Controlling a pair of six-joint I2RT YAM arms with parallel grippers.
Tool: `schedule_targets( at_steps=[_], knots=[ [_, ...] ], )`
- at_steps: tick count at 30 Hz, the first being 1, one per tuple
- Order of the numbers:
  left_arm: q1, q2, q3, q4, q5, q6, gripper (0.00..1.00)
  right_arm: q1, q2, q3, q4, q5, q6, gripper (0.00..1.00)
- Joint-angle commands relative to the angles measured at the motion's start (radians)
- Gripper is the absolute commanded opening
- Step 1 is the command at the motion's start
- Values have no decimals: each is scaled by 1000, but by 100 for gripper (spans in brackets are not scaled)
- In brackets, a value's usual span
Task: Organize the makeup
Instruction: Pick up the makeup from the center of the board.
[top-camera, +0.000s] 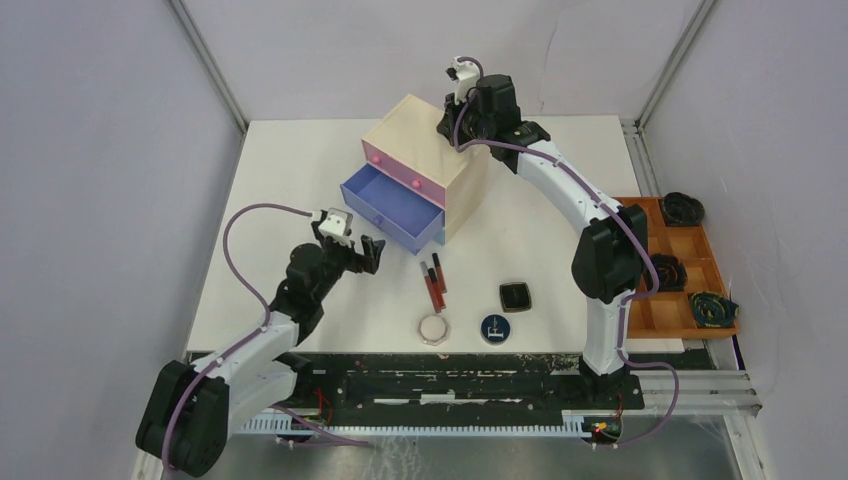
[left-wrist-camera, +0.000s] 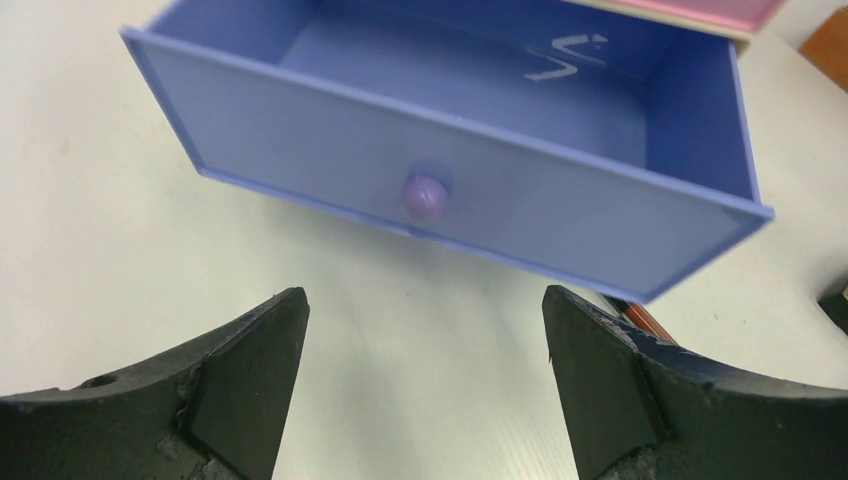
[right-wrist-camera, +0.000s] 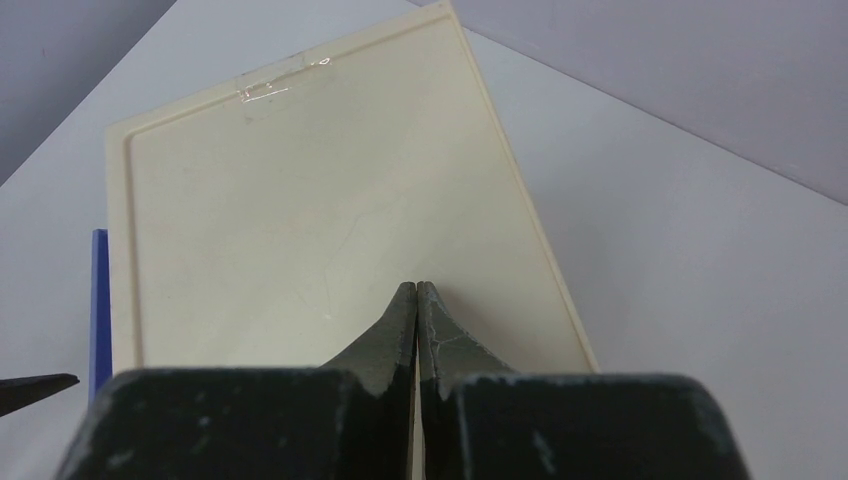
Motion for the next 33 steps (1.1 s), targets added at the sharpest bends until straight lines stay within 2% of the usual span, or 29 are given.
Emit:
schedule_targets(
  at_steps=[1, 6, 13, 17, 23, 28, 33],
  knots=[
    [-5, -46, -49, 42, 103, -114, 93, -47, 162, -146, -492, 146, -27, 5],
    [-53, -51, -70, 11, 180, -143, 92, -47, 160, -151, -497, 155, -22, 5],
    [-328, -68, -25, -135, -2, -92, 94, -47, 148, -160, -501, 165, -11, 5],
    [-475, -49, -37, -151, -109, -116, 94, -47, 131, -175, -501, 174, -11, 5],
    [-607, 22, -37, -153, -190, -157, 98, -47, 120, -188, -503, 175, -13, 7],
    [-739, 78, -25, -150, -317, -173, 98, -47, 112, -197, -495, 166, -8, 8],
    [-819, 131, -40, -64, -373, -202, 99, -47, 110, -201, -490, 157, -5, 9]
  ],
)
